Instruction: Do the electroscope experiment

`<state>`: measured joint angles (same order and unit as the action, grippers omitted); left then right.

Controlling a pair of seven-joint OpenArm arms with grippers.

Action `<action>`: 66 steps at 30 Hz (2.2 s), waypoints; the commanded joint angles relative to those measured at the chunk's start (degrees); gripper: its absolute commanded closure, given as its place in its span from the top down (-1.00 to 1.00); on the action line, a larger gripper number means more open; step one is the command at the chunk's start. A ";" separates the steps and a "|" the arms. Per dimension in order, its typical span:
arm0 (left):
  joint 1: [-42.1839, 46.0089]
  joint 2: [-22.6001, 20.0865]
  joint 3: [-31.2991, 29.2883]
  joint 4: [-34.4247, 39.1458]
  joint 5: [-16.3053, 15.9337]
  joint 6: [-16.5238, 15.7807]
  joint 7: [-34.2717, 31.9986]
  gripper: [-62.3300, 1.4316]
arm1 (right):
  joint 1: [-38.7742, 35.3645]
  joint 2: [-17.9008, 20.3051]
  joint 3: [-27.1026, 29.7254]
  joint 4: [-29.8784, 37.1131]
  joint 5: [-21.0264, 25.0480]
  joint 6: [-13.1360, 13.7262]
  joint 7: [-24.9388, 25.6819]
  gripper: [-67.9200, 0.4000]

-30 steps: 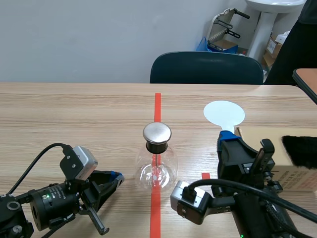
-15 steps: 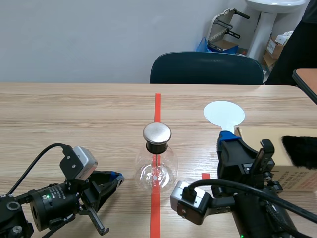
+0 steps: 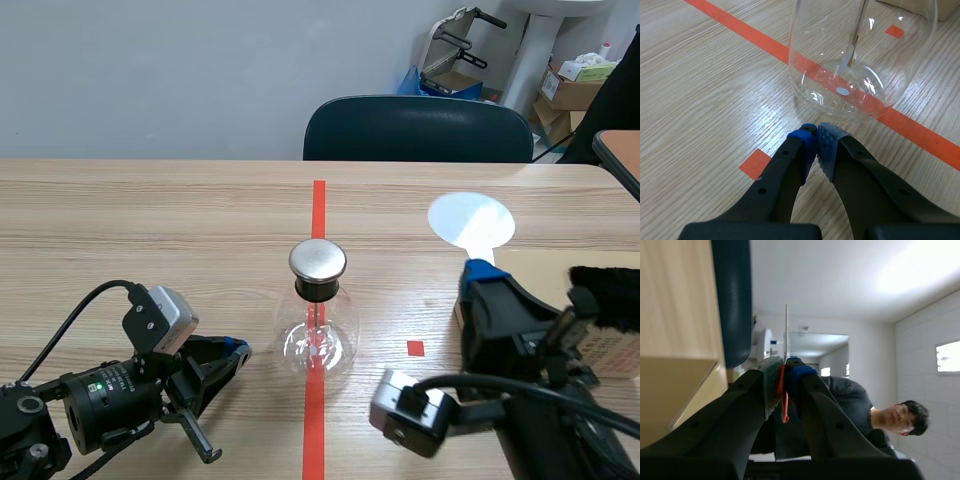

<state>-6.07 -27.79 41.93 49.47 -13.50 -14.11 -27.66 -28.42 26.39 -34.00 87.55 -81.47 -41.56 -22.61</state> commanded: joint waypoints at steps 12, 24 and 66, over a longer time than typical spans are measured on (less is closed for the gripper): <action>2.56 -5.77 -0.15 1.29 2.60 -2.62 -10.67 -0.39 | -12.55 6.75 13.42 6.64 9.66 -3.30 5.03 -0.93; 13.88 -22.95 -0.17 11.41 2.19 -10.73 -33.05 0.04 | -12.52 6.73 30.38 6.54 28.74 -3.30 28.46 -0.93; 27.19 -33.07 -0.22 21.09 1.53 -4.46 -49.27 0.34 | -0.39 -11.85 53.88 -26.01 29.49 -3.30 69.11 -0.93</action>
<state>21.10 -61.10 41.93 70.22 -11.79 -18.48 -76.12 -29.36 14.39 19.29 60.73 -52.31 -41.58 46.52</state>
